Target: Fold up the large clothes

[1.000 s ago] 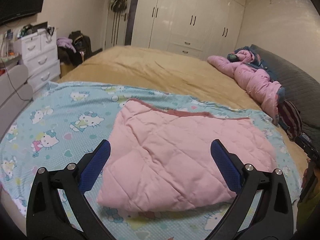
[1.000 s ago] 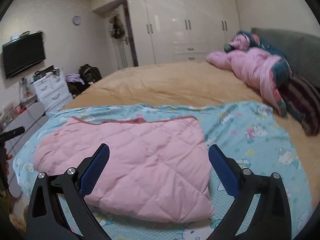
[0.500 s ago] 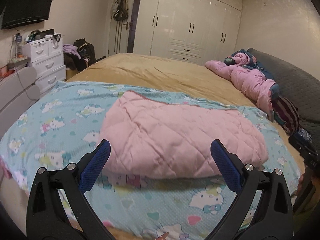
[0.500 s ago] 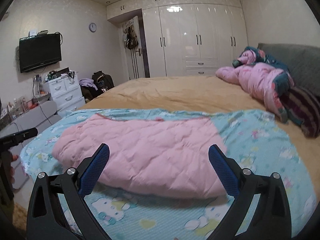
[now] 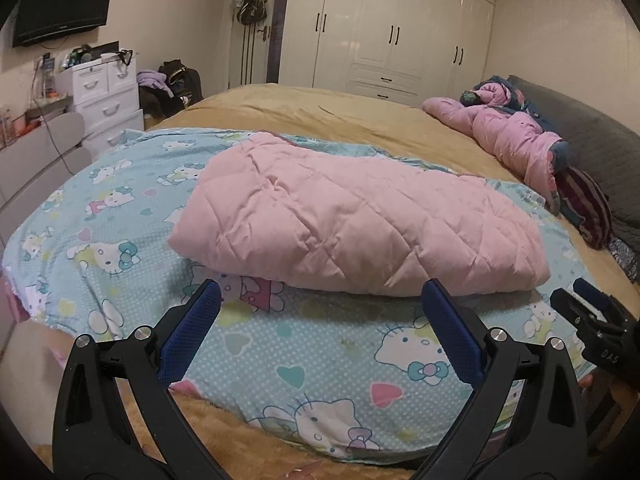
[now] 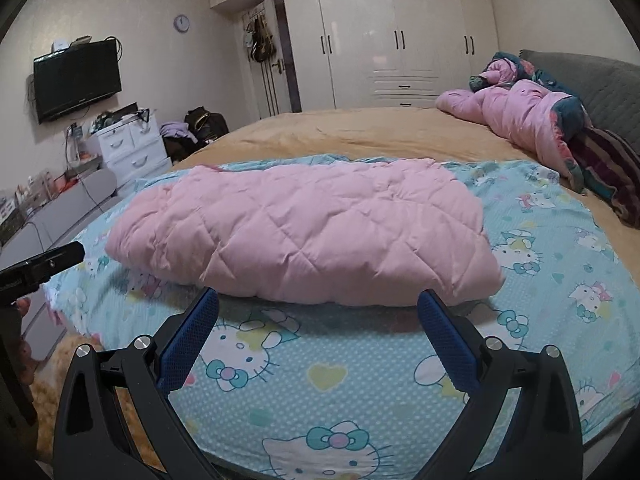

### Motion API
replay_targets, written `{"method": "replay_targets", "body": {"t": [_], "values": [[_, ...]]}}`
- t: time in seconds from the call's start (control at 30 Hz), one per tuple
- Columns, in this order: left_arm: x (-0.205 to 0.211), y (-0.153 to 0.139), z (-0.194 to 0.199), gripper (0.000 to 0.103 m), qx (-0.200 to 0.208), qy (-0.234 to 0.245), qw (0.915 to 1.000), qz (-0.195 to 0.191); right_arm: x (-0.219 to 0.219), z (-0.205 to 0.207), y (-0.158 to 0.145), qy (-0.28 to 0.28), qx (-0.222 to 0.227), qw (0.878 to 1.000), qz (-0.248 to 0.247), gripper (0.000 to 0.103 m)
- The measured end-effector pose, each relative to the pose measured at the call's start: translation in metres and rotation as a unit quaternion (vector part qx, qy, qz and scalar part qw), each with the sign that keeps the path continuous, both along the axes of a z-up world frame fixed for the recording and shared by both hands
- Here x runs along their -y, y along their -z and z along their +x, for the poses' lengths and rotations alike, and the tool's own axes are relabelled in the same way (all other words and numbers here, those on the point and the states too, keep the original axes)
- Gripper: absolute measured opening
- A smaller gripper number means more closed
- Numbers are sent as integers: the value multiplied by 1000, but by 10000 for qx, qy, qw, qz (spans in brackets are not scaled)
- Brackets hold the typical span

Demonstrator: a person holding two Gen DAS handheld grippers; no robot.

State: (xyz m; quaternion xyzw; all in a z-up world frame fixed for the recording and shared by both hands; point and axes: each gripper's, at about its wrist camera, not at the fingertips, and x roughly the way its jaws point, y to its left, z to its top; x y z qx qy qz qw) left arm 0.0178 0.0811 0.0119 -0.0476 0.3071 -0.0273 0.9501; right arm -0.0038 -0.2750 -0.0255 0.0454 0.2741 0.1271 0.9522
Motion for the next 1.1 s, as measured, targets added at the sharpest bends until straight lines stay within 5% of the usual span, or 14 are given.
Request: {"method": "replay_targets", "body": {"t": [1.1], "values": [[0,-2,-5,94,-13,-74,10000,60,-3,3,2,-72,-90,9999,40,99]]}}
